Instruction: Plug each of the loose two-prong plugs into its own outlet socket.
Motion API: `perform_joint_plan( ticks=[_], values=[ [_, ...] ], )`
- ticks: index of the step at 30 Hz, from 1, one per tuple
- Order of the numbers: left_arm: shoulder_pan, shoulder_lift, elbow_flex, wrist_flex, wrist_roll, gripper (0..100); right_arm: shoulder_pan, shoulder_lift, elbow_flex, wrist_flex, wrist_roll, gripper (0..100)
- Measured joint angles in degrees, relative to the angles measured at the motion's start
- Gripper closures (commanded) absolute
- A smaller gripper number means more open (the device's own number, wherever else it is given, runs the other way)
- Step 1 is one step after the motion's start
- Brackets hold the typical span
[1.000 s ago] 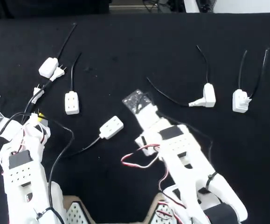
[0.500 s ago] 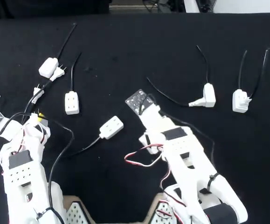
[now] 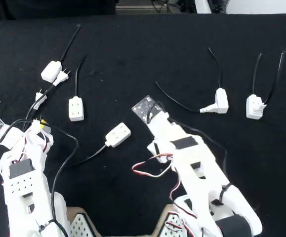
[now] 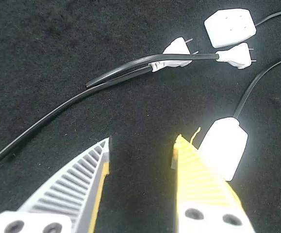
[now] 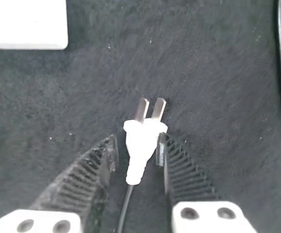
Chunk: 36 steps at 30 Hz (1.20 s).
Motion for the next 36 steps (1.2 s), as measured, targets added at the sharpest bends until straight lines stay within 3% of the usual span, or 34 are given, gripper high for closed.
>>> perform_joint_plan(
  ticks=[6,11,19,23,27,36],
  values=[
    [0.0,0.0,0.0,0.0,0.0,79,0.18,5.27,-1.76,-0.44,2.2,87.3],
    [0.0,0.0,0.0,0.0,0.0,79,0.97,7.91,-3.34,-0.79,2.2,99.2],
    [0.0,0.0,0.0,0.0,0.0,79,11.08,8.44,-3.34,-6.33,2.2,97.3],
    [0.0,0.0,0.0,0.0,0.0,79,12.04,8.44,-3.34,-6.33,2.2,96.8],
    [0.0,0.0,0.0,0.0,0.0,79,12.04,8.79,-4.13,-6.07,2.2,90.1],
    [0.0,0.0,0.0,0.0,0.0,79,12.04,20.66,-16.35,2.46,-3.08,92.8]
  ],
)
